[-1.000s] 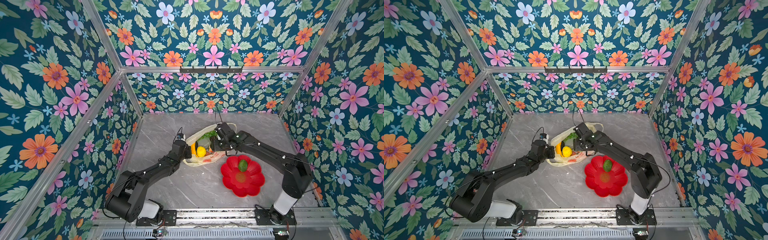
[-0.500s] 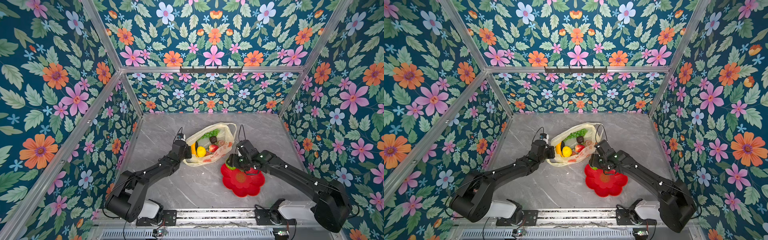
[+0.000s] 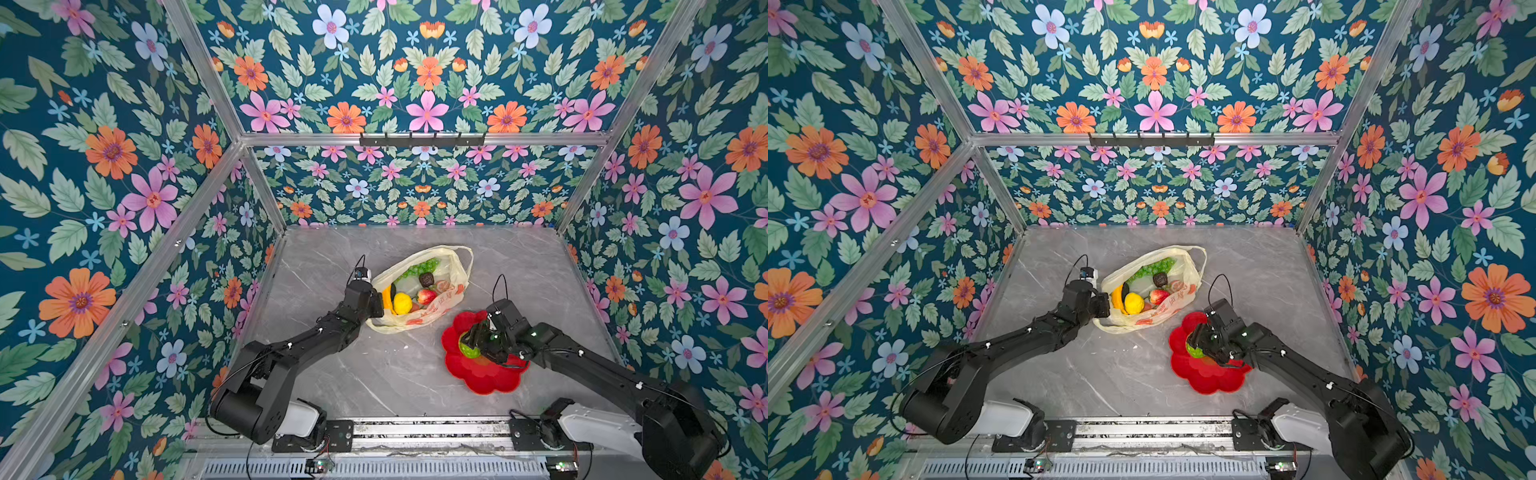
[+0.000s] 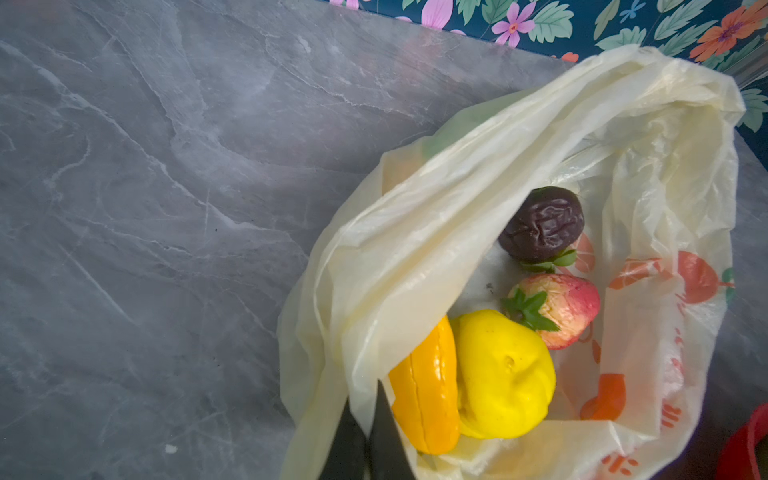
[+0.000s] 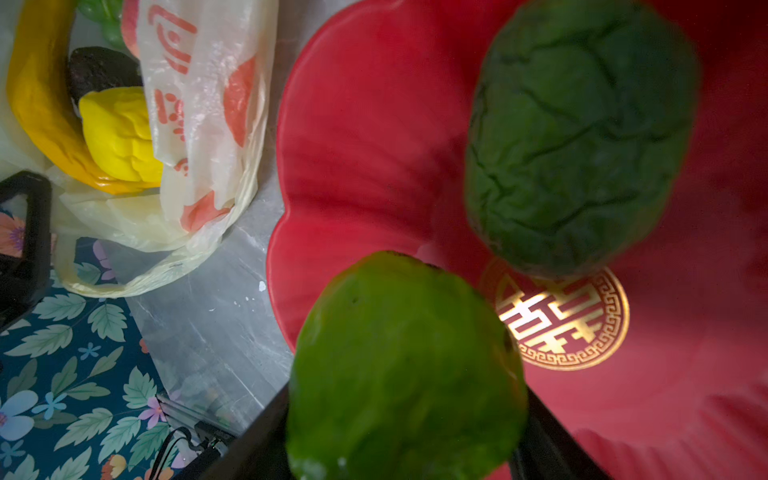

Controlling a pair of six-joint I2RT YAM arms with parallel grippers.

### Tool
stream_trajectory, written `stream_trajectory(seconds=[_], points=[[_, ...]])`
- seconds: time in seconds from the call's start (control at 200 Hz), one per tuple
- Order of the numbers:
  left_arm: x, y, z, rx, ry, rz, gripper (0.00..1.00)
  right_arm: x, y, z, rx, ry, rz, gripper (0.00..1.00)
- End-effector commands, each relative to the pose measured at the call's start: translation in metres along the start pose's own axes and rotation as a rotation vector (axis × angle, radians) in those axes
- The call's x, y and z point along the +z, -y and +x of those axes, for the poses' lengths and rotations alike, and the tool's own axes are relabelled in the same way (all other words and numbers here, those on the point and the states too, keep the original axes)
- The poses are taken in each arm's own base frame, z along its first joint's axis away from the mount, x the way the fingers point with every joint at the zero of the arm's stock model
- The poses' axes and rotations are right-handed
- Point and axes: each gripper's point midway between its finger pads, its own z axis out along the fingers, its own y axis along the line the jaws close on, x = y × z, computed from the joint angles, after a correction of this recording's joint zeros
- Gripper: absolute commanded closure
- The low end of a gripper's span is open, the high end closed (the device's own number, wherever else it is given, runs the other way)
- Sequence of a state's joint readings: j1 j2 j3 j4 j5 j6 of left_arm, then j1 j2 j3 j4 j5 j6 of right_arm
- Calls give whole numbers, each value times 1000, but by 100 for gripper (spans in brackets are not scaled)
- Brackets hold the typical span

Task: Take the fake fruits out of the plastic bag
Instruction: 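Lift the custard apple out and carry it over the red plate, then lower the custard apple onto the plate beside the mango and release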

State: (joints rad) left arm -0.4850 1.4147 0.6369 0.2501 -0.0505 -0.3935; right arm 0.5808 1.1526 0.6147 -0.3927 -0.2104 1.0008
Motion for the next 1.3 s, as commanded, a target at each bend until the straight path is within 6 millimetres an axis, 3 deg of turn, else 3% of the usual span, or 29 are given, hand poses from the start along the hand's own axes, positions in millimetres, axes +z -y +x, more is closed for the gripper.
stream_trajectory(seconds=[0.0, 0.69, 1.295], points=[[0, 0, -2, 0, 7, -1, 93, 2, -7, -2, 46, 8, -43, 40], [0, 0, -3, 2, 9, -3, 93, 22, 6, -7, 134, 24, -61, 38], [0, 0, -3, 4, 9, -4, 92, 20, 19, -3, 148, 29, -17, 17]])
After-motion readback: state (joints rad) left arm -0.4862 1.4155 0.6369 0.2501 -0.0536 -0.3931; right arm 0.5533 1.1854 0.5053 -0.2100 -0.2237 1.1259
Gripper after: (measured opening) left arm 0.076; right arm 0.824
